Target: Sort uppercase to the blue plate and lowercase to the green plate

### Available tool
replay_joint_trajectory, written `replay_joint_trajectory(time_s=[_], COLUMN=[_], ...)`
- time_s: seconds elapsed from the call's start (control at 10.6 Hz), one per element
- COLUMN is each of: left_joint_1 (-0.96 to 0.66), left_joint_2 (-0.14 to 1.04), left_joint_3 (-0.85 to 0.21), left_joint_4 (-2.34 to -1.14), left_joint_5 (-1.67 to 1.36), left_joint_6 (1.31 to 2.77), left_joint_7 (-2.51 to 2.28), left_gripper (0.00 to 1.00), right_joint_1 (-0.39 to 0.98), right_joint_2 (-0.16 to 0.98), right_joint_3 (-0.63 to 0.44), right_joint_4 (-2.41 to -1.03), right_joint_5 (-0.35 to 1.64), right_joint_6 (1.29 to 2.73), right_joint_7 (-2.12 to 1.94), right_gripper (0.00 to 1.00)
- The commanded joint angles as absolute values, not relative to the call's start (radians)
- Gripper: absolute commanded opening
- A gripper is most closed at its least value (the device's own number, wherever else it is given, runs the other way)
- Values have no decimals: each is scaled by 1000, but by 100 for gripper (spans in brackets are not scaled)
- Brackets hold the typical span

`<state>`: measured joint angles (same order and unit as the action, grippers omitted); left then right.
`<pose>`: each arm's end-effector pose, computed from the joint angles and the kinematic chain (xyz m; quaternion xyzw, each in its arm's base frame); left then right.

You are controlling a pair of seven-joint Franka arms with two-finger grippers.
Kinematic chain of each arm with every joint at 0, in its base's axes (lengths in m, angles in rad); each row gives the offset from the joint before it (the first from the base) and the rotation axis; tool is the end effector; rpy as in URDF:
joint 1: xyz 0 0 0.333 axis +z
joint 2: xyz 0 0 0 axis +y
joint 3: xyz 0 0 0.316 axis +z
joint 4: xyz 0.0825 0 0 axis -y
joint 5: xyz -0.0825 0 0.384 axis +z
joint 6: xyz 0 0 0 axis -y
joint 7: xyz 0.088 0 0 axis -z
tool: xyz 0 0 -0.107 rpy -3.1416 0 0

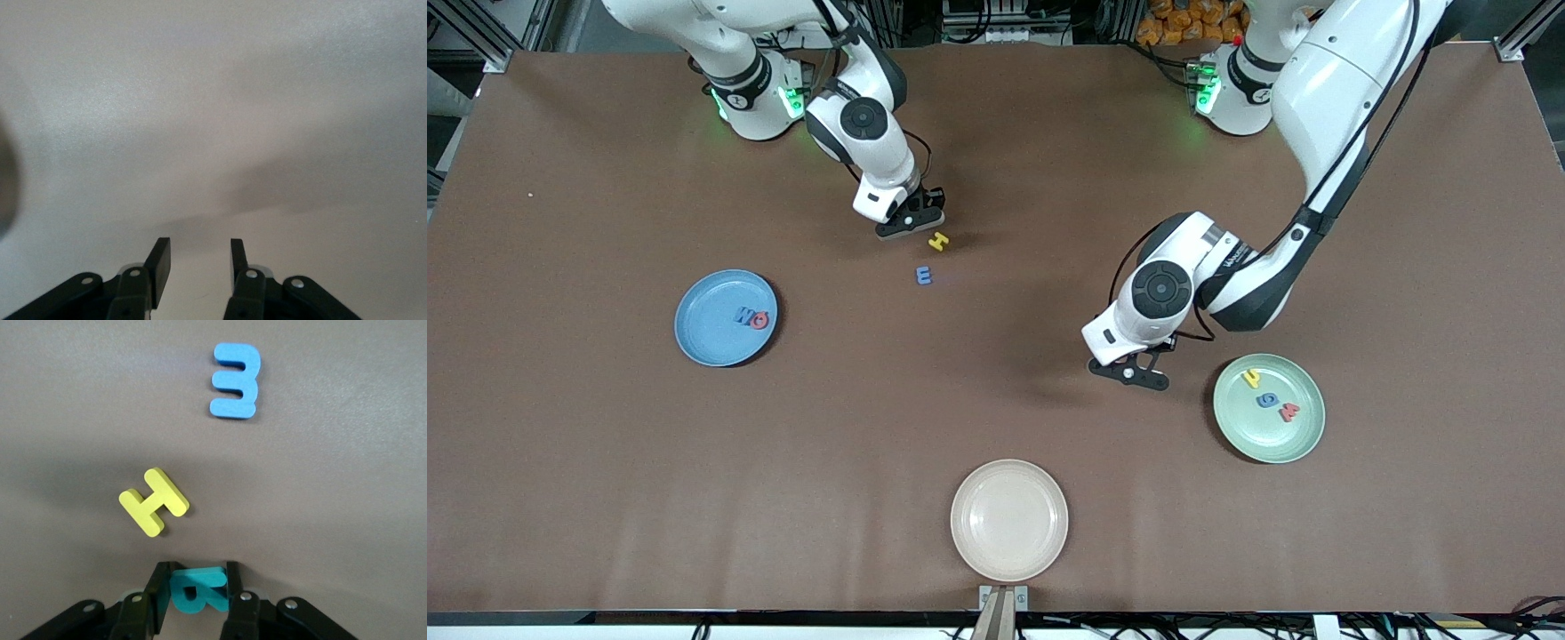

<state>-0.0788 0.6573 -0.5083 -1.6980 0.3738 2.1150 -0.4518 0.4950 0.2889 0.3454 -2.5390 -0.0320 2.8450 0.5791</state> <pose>0.5737 -0.3226 0.2384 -0.9874 0.1425 0.0609 0.0323 0.2979 0.3489 0.1754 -0.9894 -0.1378 0.0148 0.0443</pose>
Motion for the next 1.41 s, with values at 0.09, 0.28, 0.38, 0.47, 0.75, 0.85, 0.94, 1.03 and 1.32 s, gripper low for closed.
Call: replay_joint_trajectory(time_s=[0.09, 0.28, 0.38, 0.47, 0.75, 0.85, 0.94, 1.03, 1.32], left_joint_1=[-86, -83, -83, -86, -84, -86, -100, -126, -225], left_joint_2=[655, 655, 655, 655, 658, 660, 663, 661, 681], left_joint_3=[-508, -506, -508, -508, -508, -508, -508, -508, -508], left_joint_4=[-1692, -1689, -1681, -1678, -1678, -1678, -1678, -1677, -1634], left_joint_5=[354, 368, 367, 362, 354, 348, 321, 293, 246], left_joint_6=[2102, 2102, 2102, 2102, 2102, 2102, 2102, 2102, 2102], left_joint_7=[-466, -450, -451, -453, -463, -471, -510, -572, -798], left_gripper=[47, 61, 61, 62, 62, 60, 58, 57, 55], right_joint_1=[495, 482, 465, 448, 381, 356, 351, 350, 344], right_joint_2=[305, 305, 304, 304, 279, 269, 261, 258, 227], right_joint_3=[344, 344, 341, 338, 296, 281, 240, 186, 42], right_joint_4=[-2548, -2543, -2537, -2527, -2472, -2450, -2433, -2415, -2326], right_joint_5=[-58, -60, -66, -84, -198, -198, -198, -198, -196], right_joint_6=[2864, 2861, 2856, 2850, 2720, 2670, 2633, 2597, 2407], right_joint_7=[607, 603, 597, 592, 530, 462, 386, 295, 19], right_gripper=[35, 32, 32, 32, 32, 32, 32, 32, 32])
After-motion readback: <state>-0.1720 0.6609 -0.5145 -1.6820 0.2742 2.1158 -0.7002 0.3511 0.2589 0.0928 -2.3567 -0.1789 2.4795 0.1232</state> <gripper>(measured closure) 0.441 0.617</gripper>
